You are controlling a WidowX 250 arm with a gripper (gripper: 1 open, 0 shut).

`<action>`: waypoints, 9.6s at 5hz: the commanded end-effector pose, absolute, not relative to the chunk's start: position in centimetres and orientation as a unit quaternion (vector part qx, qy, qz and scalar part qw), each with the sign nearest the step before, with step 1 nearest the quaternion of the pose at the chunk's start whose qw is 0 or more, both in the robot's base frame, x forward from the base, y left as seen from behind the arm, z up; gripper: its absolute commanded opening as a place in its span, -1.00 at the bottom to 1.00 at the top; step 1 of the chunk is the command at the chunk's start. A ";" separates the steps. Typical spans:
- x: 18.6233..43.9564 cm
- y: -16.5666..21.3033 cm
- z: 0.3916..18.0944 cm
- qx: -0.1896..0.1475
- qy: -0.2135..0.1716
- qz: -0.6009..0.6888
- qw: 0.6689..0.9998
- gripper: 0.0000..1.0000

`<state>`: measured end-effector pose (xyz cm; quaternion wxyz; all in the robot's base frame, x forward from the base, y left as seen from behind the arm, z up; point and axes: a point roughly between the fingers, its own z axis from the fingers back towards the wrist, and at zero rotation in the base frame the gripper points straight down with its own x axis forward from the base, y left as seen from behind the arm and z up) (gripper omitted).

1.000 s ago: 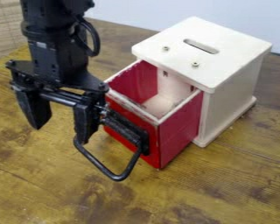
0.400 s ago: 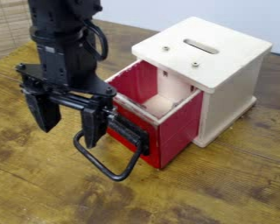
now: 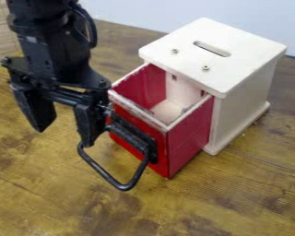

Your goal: Close the drawer

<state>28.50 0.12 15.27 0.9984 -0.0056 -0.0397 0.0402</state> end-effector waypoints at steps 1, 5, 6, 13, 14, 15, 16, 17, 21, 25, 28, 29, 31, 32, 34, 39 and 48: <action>28.8 0.9 16.0 0.005 -0.056 0.055 0.997 1.00; 29.4 -0.2 14.4 0.039 -0.034 0.049 0.997 1.00; 29.1 -0.7 15.5 0.030 -0.044 0.044 0.998 1.00; 29.2 -0.6 12.7 0.033 -0.013 0.052 0.998 1.00; 29.2 -0.6 12.3 0.033 -0.008 0.053 0.998 1.00; 29.1 -0.6 11.9 0.034 -0.003 0.054 0.998 1.00; 29.1 -0.6 11.5 0.034 0.002 0.054 0.998 1.00; 29.1 -0.6 11.1 0.034 0.007 0.055 0.998 1.00; 28.9 -0.6 9.5 0.037 0.027 0.058 0.997 1.00; 29.5 -0.5 7.7 0.038 0.039 0.063 0.997 1.00; 30.2 -0.6 6.6 0.037 0.044 0.068 0.996 1.00; 30.3 -0.6 6.3 0.037 0.045 0.069 0.996 1.00; 30.6 -0.8 5.9 0.036 0.047 0.072 0.996 1.00; 30.8 -0.8 5.8 0.036 0.048 0.073 0.996 1.00; 31.2 -1.1 6.2 0.035 0.047 0.075 0.995 1.00; 32.3 -1.7 6.5 0.032 0.046 0.081 0.995 1.00; 37.1 -1.4 6.8 0.023 0.019 0.114 0.993 1.00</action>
